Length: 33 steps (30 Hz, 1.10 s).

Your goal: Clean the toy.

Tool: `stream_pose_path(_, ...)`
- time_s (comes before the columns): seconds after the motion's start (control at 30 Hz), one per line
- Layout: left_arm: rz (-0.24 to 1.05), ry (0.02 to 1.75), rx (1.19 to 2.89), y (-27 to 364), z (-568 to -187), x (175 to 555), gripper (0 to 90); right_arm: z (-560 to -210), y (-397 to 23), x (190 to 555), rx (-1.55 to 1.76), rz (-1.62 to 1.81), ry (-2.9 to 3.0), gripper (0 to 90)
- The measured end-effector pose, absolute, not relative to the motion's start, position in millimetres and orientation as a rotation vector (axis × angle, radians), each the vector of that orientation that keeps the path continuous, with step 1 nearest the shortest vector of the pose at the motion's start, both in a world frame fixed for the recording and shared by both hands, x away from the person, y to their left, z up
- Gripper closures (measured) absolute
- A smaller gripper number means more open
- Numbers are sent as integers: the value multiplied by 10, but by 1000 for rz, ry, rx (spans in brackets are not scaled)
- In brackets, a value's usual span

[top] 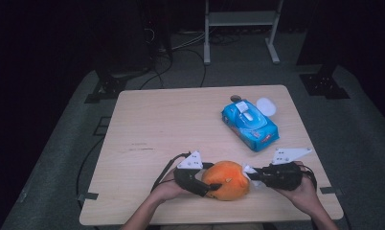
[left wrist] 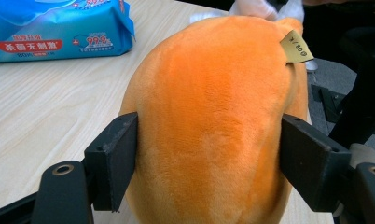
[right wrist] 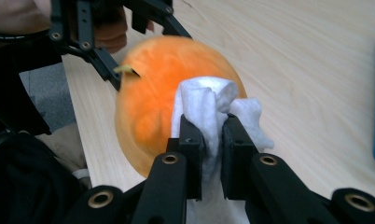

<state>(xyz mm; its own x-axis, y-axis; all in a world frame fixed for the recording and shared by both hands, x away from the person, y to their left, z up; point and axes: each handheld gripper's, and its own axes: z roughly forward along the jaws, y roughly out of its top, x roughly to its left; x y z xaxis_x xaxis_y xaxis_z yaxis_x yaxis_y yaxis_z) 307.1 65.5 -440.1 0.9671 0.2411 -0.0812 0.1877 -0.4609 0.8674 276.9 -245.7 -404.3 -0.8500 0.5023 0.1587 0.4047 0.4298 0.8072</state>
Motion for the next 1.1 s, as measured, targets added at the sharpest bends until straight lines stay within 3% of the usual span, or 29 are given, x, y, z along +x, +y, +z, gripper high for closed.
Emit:
stream_pose_path(0.3, 88, 263, 2100, 551, -4347, 2969, 236, -3929, -2234, 2901, 749, 1416, 2564, 802)
stream_pose_path(0.67, -103, 335, 2099, 542, -4440, 3089, 24, -4038, -2211, 2810, 719, 1435, 2634, 803)
stream_pose_path(0.7, -105, 323, 2103, 533, -4453, 3087, 29, -4048, -2214, 2807, 713, 1436, 2633, 804)
stream_pose_path(0.8, -73, 319, 2081, 561, -4411, 3076, 256, -4033, -2216, 2799, 722, 1421, 2622, 803)
stream_pose_path(0.87, 9, 290, 2030, 589, -4333, 3057, 347, -3981, -2223, 2810, 729, 1426, 2592, 803)
stream_pose_path(1.03, 289, 226, 1957, 669, -4102, 3077, 382, -3782, -2194, 2907, 717, 1460, 2480, 804)
stream_pose_path(1.1, 329, 243, 1943, 733, -4119, 3133, 376, -3729, -2137, 3000, 715, 1482, 2452, 804)
